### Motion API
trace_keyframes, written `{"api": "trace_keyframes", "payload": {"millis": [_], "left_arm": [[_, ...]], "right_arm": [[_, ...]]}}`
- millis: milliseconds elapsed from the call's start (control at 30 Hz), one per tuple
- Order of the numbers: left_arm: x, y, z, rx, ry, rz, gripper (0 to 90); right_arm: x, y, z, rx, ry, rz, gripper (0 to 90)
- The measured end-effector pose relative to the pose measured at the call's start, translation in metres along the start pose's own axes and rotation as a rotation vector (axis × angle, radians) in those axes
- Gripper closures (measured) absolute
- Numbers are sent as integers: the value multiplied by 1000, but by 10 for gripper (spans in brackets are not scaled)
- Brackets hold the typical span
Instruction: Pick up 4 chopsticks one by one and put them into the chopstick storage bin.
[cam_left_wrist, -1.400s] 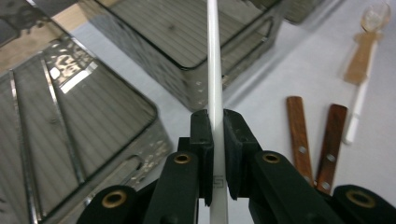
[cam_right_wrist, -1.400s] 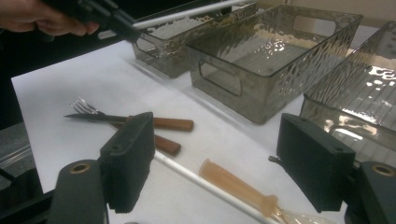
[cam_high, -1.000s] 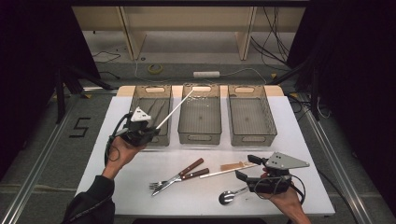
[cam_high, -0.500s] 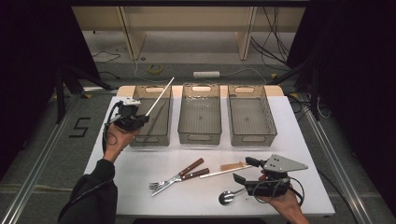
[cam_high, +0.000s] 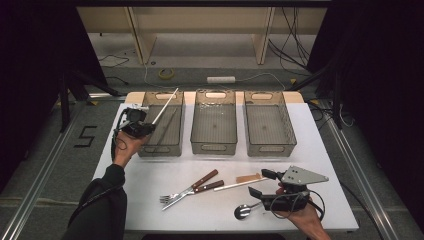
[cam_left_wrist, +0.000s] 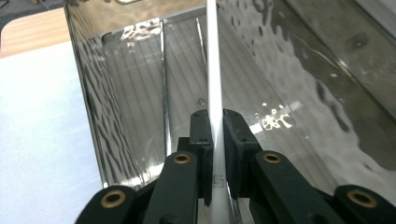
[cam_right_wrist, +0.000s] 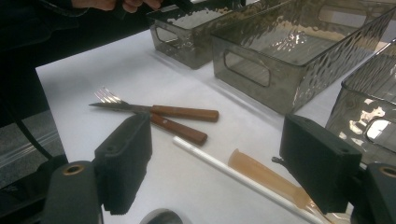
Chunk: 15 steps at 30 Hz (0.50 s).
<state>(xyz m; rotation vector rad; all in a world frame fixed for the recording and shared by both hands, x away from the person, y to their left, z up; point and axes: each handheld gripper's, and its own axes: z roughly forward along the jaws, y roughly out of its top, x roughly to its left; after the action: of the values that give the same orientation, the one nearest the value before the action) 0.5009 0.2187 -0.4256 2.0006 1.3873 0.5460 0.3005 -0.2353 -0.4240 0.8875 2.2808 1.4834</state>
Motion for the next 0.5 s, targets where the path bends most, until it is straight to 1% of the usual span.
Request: {"api": "trace_keyframes", "payload": {"millis": [67, 133, 200, 233, 267, 300, 333, 367, 467, 500], "left_arm": [[0, 0, 2, 5, 8, -14, 820], [1, -1, 5, 25, 2, -28, 806], [1, -2, 6, 28, 8, -27, 699], [1, -2, 5, 27, 11, -25, 699], [0, -2, 5, 22, 8, -31, 637], [0, -2, 4, 20, 4, -34, 637], [-2, -2, 3, 13, 5, -35, 592], [-3, -2, 1, 6, 0, -33, 545], [-9, -3, -7, -23, -22, -29, 452], [-12, -3, -10, -34, -36, -30, 423]], "right_arm": [[0, 0, 0, -1, 2, 0, 264], [0, 0, 0, 0, 5, -1, 263], [0, 0, 0, 0, 8, -2, 263], [0, 0, 0, 0, 8, -2, 263], [0, 0, 0, 2, 7, -3, 263], [0, 0, 0, 2, 7, -3, 263], [0, 0, 0, 1, 7, -4, 263], [0, 0, 0, 0, 6, -2, 264], [0, 1, -1, -3, 3, 1, 264], [0, 1, -1, -6, 0, 1, 263]]}}
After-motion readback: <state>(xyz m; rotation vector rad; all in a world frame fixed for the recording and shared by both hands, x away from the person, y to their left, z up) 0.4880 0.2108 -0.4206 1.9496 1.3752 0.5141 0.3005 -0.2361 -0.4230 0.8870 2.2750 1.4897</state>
